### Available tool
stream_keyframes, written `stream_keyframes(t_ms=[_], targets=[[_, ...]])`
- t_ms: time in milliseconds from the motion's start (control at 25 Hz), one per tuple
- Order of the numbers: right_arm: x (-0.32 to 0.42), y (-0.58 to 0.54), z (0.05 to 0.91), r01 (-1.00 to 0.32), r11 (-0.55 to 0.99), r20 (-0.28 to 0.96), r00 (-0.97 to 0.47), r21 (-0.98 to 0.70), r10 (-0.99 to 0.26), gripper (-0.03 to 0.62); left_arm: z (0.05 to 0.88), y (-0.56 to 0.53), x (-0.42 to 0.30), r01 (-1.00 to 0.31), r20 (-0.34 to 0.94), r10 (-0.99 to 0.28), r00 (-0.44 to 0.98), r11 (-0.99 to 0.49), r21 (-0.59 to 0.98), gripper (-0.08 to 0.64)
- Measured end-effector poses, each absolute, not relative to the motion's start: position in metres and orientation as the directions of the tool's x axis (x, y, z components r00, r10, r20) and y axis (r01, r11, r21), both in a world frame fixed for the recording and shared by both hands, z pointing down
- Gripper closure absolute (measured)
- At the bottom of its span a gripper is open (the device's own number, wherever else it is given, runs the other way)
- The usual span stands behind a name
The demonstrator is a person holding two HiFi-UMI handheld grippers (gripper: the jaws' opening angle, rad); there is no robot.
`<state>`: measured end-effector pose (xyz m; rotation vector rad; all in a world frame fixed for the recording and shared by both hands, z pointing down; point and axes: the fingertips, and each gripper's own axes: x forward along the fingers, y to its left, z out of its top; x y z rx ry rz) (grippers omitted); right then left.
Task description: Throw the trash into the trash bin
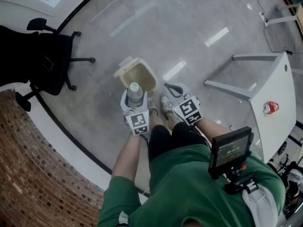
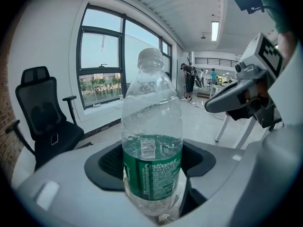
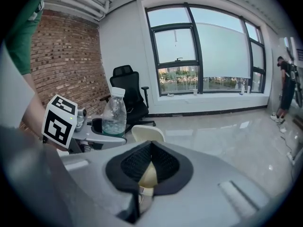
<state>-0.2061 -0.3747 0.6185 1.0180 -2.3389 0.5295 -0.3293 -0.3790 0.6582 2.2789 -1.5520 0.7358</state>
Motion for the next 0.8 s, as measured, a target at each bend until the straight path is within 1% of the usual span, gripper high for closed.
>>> stream_keyframes(t_ms=[520, 800], targets=[[-0.230, -0.378, 0.707, -0.746, 0.639, 0.667, -0.573, -0.184, -0.476, 0.589, 0.764, -0.392, -0.330, -0.906, 0.615, -0.719, 0.324, -0.423, -0.017, 0.229], [-0.231, -0.376, 0.762, -0.751, 0.633, 0.703, -0.554, -0.190, -0.446, 0.589, 0.819, -0.399, -0.328, -0.893, 0.644, -0.684, 0.342, -0.450, -0.005, 0.227]])
